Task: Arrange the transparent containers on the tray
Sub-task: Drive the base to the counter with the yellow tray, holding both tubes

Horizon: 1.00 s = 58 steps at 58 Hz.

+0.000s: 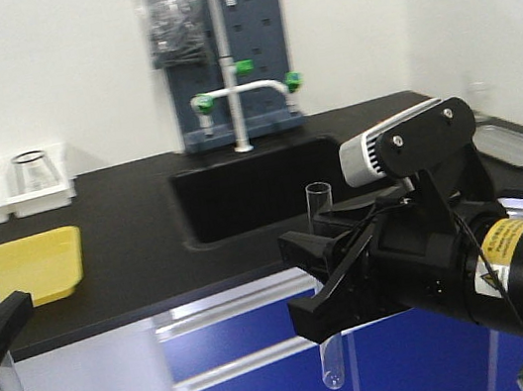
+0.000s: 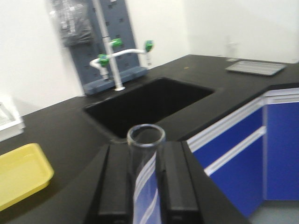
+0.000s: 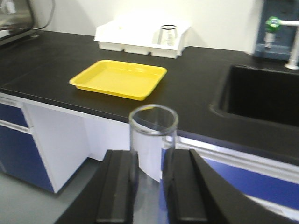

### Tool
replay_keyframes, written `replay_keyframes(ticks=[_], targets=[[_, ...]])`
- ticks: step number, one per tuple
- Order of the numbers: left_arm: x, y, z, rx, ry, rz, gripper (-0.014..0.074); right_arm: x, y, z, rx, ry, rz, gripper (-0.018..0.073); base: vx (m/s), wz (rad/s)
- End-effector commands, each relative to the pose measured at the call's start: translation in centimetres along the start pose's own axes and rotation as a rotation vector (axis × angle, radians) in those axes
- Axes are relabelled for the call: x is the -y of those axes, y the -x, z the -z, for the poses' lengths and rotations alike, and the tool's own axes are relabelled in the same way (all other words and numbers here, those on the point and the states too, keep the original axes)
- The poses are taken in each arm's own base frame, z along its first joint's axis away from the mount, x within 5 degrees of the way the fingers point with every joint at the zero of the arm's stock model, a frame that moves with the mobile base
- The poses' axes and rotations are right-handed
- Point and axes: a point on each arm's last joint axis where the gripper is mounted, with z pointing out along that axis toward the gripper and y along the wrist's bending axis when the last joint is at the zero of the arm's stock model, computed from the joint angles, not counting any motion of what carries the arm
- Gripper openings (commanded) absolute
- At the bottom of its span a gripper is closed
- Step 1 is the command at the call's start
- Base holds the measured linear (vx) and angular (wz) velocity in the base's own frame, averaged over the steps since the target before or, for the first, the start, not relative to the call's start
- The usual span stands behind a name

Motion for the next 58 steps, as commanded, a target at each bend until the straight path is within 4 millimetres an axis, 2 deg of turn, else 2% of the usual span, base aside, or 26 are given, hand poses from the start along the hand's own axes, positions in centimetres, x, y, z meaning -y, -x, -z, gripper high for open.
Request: replay_keyframes(ticks=[1, 29, 58], targets=[[-0.15, 2.29, 0.39, 0.136, 0.009, 0.013, -0.0007, -0.05, 2.70, 1.26, 0.151, 0.007, 0.014, -0.0008, 0.22, 0.61], [-0.15, 2.29, 0.39, 0.136, 0.009, 0.013, -0.0007, -0.05, 2.70, 1.26, 0.151, 0.007, 0.014, -0.0008, 0.27, 0.51], [-0.15, 2.29, 0.39, 0.136, 0.009, 0.013, -0.0007, -0.05, 2.70, 1.26, 0.151, 0.007, 0.014, -0.0008, 0.33, 0.32]])
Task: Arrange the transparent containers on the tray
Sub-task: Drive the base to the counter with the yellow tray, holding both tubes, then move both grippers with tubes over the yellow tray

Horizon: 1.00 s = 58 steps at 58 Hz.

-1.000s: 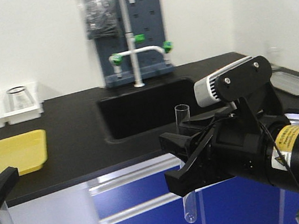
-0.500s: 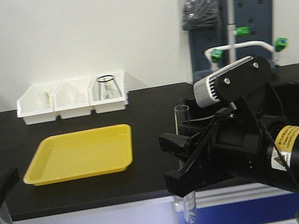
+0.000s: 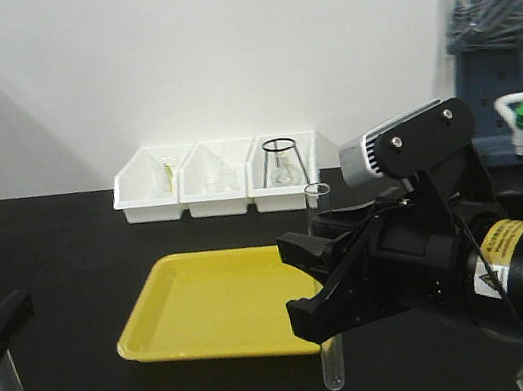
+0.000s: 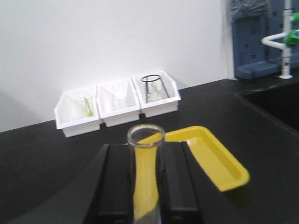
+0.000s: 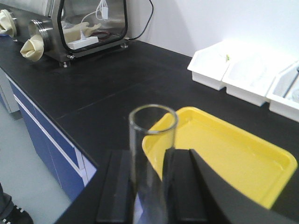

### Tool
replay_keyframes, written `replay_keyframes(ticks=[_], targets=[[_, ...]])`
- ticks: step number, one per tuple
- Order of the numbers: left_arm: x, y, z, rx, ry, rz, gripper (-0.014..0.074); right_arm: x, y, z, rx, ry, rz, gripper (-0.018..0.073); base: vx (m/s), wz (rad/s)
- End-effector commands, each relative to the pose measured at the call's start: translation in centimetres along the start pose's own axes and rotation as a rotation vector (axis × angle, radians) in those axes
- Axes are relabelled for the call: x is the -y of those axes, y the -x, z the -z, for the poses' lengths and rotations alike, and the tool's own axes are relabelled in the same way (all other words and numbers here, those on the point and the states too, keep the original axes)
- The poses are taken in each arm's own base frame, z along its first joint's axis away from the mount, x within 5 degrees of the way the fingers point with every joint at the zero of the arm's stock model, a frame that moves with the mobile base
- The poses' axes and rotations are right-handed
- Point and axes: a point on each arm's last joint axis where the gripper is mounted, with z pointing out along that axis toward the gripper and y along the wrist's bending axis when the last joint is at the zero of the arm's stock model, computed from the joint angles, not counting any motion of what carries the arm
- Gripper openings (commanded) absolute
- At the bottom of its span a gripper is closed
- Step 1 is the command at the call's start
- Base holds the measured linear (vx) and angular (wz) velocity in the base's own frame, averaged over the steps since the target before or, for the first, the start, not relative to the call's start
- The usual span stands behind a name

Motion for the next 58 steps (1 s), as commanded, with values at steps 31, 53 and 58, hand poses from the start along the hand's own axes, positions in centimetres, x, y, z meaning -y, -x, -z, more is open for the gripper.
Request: replay_keyframes(ticks=[31, 53, 58], targets=[[-0.15, 2.29, 0.39, 0.136, 0.009, 0.013, -0.0007, -0.05, 2.70, 1.26, 0.151, 0.007, 0.014, -0.0008, 0.34, 0.10], [-0.15, 2.29, 0.39, 0.136, 0.009, 0.013, -0.0007, -0.05, 2.70, 1.26, 0.151, 0.007, 0.014, -0.0008, 0.23, -0.24], [-0.15, 2.29, 0.39, 0.136, 0.009, 0.013, -0.0007, -0.05, 2.70, 1.26, 0.151, 0.007, 0.014, -0.0008, 0.14, -0.22]])
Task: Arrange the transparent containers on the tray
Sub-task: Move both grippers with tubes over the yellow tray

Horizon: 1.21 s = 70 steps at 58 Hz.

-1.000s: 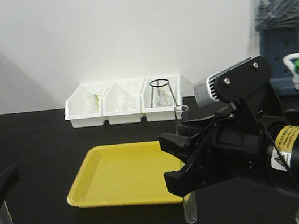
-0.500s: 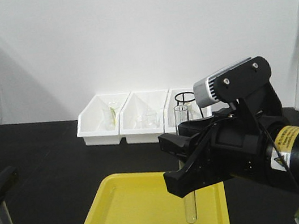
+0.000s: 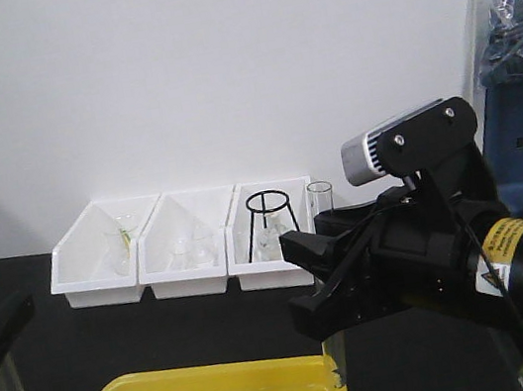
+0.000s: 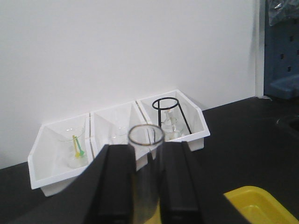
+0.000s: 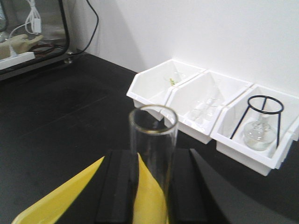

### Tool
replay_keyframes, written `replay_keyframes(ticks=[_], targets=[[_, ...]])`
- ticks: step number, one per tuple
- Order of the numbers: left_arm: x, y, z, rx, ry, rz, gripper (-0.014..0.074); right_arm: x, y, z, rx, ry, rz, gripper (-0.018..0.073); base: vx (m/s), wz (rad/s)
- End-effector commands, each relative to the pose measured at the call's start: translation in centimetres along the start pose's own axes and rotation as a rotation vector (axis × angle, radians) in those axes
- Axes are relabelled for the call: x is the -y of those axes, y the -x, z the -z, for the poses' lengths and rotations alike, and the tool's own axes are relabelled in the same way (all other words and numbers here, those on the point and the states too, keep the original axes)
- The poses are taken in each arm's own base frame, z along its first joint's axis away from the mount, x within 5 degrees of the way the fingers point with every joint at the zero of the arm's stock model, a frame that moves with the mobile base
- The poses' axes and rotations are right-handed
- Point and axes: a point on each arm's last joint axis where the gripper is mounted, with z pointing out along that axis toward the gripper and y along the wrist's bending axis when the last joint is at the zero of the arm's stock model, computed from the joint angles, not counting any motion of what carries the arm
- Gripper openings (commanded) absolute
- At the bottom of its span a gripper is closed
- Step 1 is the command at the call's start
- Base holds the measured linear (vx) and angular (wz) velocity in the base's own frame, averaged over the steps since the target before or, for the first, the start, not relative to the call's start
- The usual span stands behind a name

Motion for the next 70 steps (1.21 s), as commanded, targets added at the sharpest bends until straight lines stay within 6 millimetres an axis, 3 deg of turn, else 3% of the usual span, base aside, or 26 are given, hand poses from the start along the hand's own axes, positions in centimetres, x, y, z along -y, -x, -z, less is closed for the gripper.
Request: replay_keyframes(ticks=[1, 70], targets=[[-0.15, 2.29, 0.39, 0.136, 0.009, 0.013, -0.0007, -0.05, 2.70, 1.26, 0.151, 0.007, 0.014, -0.0008, 0.12, -0.17], [-0.15, 2.31, 0.39, 0.139, 0.009, 0.013, -0.0007, -0.06, 2.79, 1.28, 0.162, 0.008, 0.014, -0.0008, 0.02, -0.04]])
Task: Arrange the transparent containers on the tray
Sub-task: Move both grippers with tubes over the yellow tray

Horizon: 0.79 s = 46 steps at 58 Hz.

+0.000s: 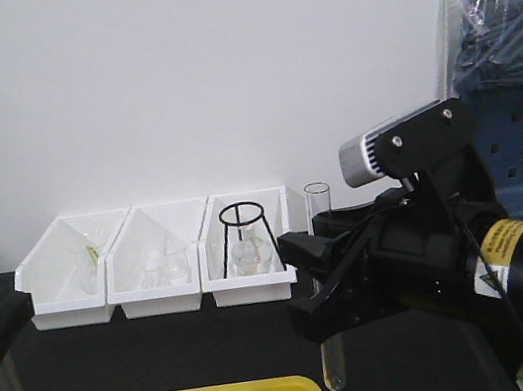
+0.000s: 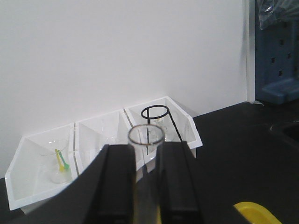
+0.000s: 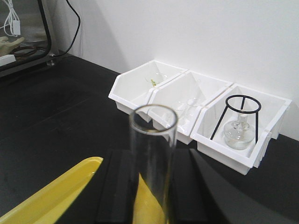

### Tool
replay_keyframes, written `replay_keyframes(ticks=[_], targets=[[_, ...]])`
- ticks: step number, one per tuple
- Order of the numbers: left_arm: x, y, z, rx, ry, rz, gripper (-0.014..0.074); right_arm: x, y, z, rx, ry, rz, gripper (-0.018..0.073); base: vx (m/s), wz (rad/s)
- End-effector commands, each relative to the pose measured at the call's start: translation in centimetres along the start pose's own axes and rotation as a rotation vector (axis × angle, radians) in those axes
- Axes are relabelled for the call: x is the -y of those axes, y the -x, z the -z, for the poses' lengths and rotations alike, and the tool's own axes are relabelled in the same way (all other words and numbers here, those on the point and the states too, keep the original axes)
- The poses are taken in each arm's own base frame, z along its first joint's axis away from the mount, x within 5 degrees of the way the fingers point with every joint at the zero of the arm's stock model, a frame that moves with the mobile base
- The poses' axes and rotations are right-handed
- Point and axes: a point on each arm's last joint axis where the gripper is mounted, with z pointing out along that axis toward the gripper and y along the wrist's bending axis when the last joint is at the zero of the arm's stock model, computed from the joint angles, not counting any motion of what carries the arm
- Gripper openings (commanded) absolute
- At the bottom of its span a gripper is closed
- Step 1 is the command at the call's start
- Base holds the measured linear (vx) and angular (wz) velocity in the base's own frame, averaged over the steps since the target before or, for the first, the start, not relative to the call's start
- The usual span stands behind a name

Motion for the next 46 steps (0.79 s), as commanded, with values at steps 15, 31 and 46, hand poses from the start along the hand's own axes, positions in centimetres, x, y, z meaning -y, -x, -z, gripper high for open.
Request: replay_keyframes(ticks=[15, 31, 46], targets=[[-0.2, 2.3, 0.4, 0.139, 0.009, 0.013, -0.0007, -0.1, 2.8, 1.3, 0.161, 0.008, 0.014, -0.0008, 0.00, 0.00], [0.0, 1.0, 0.3, -0.002, -0.002, 0.020, -0.0007, 0.0, 2.2, 0.7, 0.120, 0.012, -0.069, -0.0008, 0.00, 0.00], [0.0, 0.6, -2.0, -0.192, -0.003, 0.152, -0.0007, -0.2, 0.3, -3.5, -0.087, 0.013, -0.282, -0.0008, 0.00, 0.00]])
